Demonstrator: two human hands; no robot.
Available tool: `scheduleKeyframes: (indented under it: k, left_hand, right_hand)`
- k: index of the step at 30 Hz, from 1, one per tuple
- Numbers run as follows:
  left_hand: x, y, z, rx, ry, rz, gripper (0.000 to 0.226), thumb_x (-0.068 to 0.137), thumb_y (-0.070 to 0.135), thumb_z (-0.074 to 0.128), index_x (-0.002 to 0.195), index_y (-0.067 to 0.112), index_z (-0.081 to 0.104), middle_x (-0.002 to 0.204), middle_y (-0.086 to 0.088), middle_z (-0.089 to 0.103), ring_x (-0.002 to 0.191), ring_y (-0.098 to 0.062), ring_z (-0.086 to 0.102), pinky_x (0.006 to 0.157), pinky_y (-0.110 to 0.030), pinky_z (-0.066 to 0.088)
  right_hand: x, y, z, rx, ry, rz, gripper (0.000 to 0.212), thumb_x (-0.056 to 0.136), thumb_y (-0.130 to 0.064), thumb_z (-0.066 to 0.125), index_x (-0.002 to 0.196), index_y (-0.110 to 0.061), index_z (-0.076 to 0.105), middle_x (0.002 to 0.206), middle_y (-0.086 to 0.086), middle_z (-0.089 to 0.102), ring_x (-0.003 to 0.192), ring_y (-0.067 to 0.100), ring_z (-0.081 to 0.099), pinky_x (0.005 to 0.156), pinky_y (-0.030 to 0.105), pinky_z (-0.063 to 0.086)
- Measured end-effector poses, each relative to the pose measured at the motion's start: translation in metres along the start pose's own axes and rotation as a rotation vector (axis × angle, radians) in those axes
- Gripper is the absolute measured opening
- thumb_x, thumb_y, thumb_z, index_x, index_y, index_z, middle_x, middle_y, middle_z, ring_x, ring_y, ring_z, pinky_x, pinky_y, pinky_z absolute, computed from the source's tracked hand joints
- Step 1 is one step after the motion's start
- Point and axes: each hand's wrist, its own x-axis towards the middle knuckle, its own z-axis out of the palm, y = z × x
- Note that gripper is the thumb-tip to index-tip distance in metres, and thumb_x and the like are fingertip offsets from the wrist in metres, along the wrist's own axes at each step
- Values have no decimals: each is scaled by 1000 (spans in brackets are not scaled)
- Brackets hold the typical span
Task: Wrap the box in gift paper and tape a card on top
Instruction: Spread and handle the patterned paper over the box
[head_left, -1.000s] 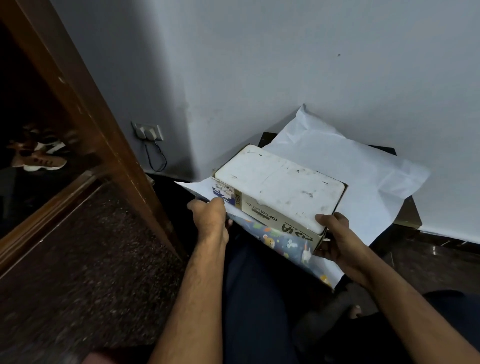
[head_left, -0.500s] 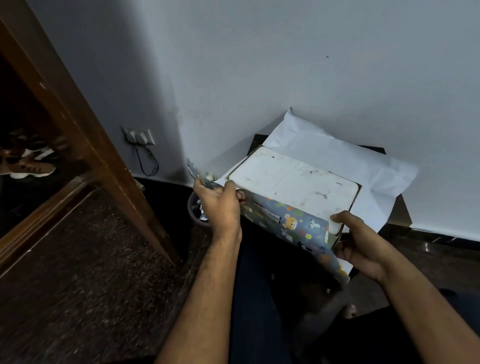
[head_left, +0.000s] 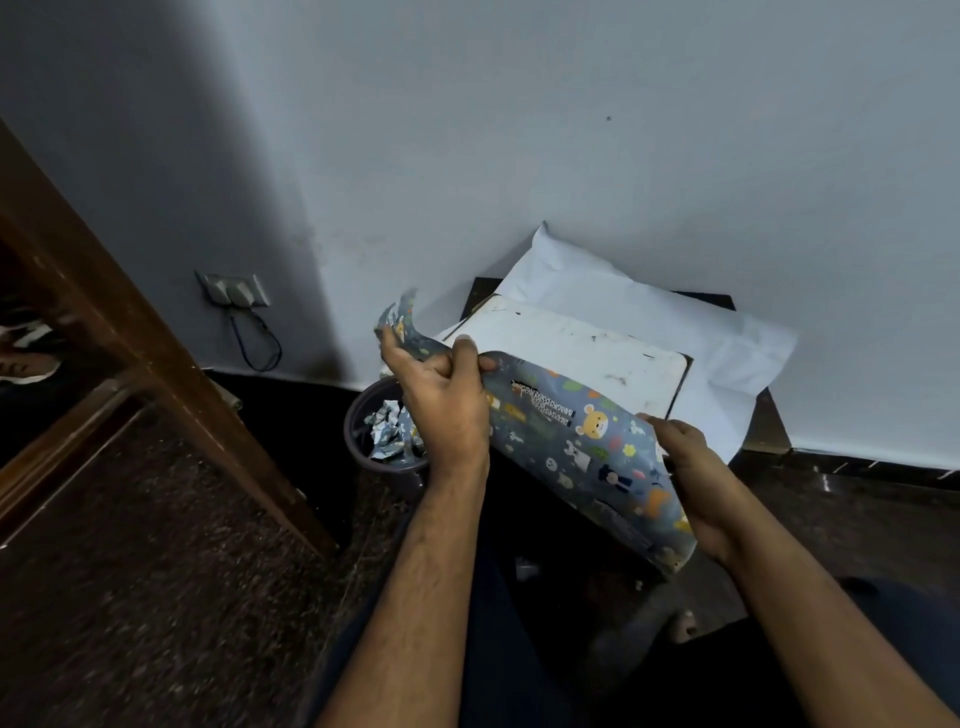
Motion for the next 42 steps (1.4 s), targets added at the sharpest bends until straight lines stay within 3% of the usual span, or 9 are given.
scheduleKeyframes:
  k: [2, 7, 12, 15, 21, 27, 31, 37, 42]
  left_hand:
    - [2, -2, 6, 16, -14, 6, 79, 89, 22, 60, 155, 21, 15, 73, -7, 74, 76, -25, 69, 98, -58, 51]
    - [-4, -14, 18, 188, -120, -7, 71, 104, 33, 53, 159, 20, 8, 93, 5, 79, 97, -12, 70, 102, -50, 46]
    - [-17, -33, 16, 558, -316, 36, 72, 105, 43, 49, 162, 20, 13, 127, -2, 70, 111, 24, 52, 94, -3, 35]
    - [-19, -37, 14, 676, -374, 136, 73, 104, 51, 43, 163, 21, 12, 136, -2, 63, 128, -16, 56, 103, -29, 41]
    - [-20, -47, 7, 593, -362, 141, 79, 99, 66, 29, 163, 24, 9, 168, 8, 23, 153, -10, 26, 123, -38, 31]
    - [-18, -54, 4, 619, -316, 174, 94, 92, 82, 16, 163, 21, 10, 171, 7, 8, 156, -7, 7, 128, -32, 14]
    - [-17, -53, 3, 712, -339, 283, 90, 96, 76, 13, 163, 14, 16, 171, 3, 9, 157, -8, 3, 122, -14, 2]
    - [-12, -65, -2, 1065, -504, 331, 88, 94, 77, 5, 164, 22, 7, 172, 3, -5, 157, -13, -12, 126, -38, -6]
    - [-10, -70, 0, 1288, -499, 365, 87, 95, 73, 5, 163, 18, 13, 172, -3, 1, 158, -20, -8, 125, -43, -5]
  right_hand:
    - [1, -1, -2, 3, -24, -13, 113, 64, -59, 90, 150, -11, 36, 137, 21, 57, 100, 40, 72, 81, 56, 59]
    - [-3, 0, -3, -351, 30, -169, 81, 99, -52, 56, 158, -29, 5, 133, 12, 50, 105, 23, 62, 85, 38, 53]
    - [-6, -9, -4, -346, 213, -450, 88, 82, -85, 39, 123, -10, 57, 120, 14, 62, 116, 30, 59, 102, 55, 47]
    - [-11, -19, -6, -321, 227, -547, 69, 92, -77, 37, 96, -16, 70, 102, -6, 66, 103, 10, 62, 98, 48, 50]
    - [-9, -22, -6, -610, 35, -616, 55, 90, -80, 30, 84, -40, 68, 109, -8, 55, 112, 13, 52, 93, 25, 40]
    - [-16, -23, -6, -200, -369, -593, 77, 86, -67, 65, 89, 10, 62, 95, 31, 63, 85, 46, 57, 84, 49, 48]
    - [-15, -27, -6, 3, -253, -637, 73, 70, -66, 82, 79, 3, 59, 78, 24, 63, 73, 32, 59, 71, 45, 49]
    - [-23, -43, -10, 154, -148, -592, 48, 75, -32, 80, 113, -13, 59, 87, 5, 77, 70, 19, 74, 57, 30, 60]
    - [-14, -49, -28, 132, -19, -506, 64, 74, -15, 80, 133, -18, 56, 111, 20, 73, 88, 30, 75, 73, 43, 63]
